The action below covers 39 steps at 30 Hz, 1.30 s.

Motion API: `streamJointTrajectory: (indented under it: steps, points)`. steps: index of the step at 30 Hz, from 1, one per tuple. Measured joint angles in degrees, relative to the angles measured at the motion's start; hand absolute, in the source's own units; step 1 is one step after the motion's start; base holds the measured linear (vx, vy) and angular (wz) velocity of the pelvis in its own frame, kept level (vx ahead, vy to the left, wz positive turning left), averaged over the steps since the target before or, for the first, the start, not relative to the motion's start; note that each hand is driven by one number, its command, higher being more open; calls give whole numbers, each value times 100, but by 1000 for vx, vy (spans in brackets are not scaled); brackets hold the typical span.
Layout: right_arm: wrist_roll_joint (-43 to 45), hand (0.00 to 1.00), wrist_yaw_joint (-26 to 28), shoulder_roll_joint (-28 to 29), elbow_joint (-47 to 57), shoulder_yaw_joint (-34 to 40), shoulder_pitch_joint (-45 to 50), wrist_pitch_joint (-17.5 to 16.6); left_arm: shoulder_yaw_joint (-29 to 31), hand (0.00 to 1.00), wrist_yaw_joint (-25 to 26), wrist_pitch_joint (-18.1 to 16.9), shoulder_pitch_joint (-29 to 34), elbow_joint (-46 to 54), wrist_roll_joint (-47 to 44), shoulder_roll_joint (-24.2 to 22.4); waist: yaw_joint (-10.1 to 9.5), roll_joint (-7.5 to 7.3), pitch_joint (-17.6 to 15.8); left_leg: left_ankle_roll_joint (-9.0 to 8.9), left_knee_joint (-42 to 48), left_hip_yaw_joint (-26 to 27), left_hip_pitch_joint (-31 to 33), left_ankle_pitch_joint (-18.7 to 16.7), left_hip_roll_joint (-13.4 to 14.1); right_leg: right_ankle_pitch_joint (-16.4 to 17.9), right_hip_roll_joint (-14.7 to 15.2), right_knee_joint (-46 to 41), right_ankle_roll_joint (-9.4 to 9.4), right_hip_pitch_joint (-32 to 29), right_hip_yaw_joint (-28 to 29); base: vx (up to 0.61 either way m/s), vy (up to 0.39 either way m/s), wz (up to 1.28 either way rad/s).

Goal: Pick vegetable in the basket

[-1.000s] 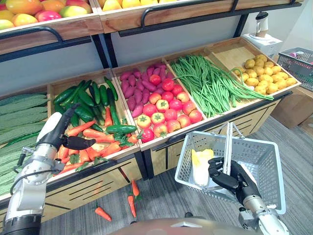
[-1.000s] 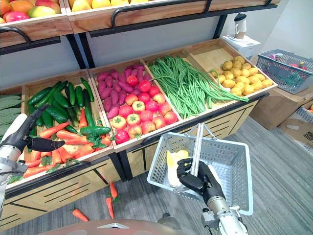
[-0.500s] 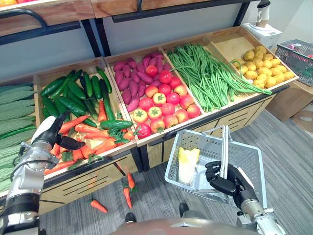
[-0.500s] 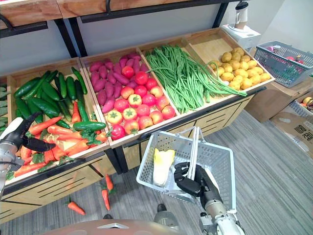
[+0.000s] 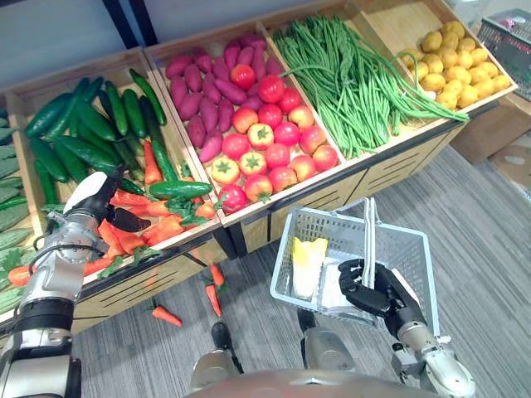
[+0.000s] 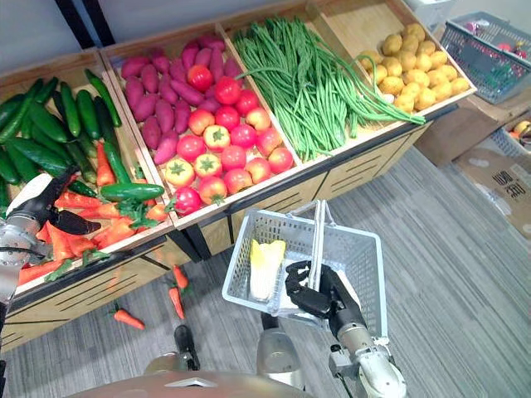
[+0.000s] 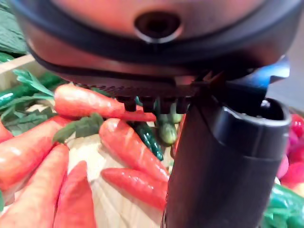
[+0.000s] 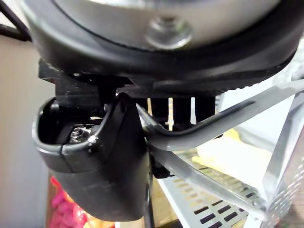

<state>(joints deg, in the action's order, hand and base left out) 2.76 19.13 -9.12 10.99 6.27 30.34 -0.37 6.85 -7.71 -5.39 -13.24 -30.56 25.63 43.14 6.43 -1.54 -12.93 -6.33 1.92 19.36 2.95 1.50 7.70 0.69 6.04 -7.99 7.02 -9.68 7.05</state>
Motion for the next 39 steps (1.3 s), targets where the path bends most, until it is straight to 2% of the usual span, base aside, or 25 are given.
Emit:
streamJointTrajectory:
  steps: [10, 11, 13, 19, 22, 26, 39]
  points:
    - [94, 0, -103, -24, 13, -92, -211, -57, -83, 100, 7, -250, -196, -31, 195, 267, -52, 43, -349, -14, 843, 129, 421, -457, 212, -6, -85, -90, 1, -210, 193, -5, 1, -10]
    - [93, 0, -103, -24, 12, -106, -211, -57, -39, 0, 7, -315, -194, -45, 196, 283, -71, 38, -366, -7, 909, 155, 455, -490, 231, -16, -95, -88, 5, -230, 248, -3, 5, -11]
    - [93, 0, -101, -24, 12, -130, -212, -60, 30, 0, 9, -357, -192, -46, 196, 287, -137, 14, -422, -16, 1028, 231, 454, -572, 278, -38, -120, -82, 8, -227, 301, -13, 7, -18]
    - [91, 0, -98, -23, 12, -139, -210, -83, 311, 0, 336, -394, -181, -81, 462, 289, -134, -103, -497, -6, 1125, 261, 472, -629, 293, -56, -118, -52, 23, -218, 348, -11, 2, -5]
    - [89, 0, -102, -22, 12, -139, -210, -123, 293, 0, 351, -388, -192, -97, 563, 289, -122, -101, -506, 3, 1195, 257, 499, -678, 301, -89, -107, 9, 28, -187, 345, 0, 0, 0]
    - [88, 0, -110, -12, 15, -232, -226, -161, 76, 0, 223, -361, -75, -202, 653, 282, 9, -133, -525, 12, 1241, 195, 561, -709, 300, -89, -79, 31, 29, -179, 276, 24, 13, 5]
    - [82, 0, -194, -6, 45, -257, -258, -163, 27, 0, 178, -323, 30, -200, 632, 245, 3, -125, -543, 13, 1275, 79, 463, -734, 284, -86, -32, 96, 27, 39, 120, 4, 12, 4]
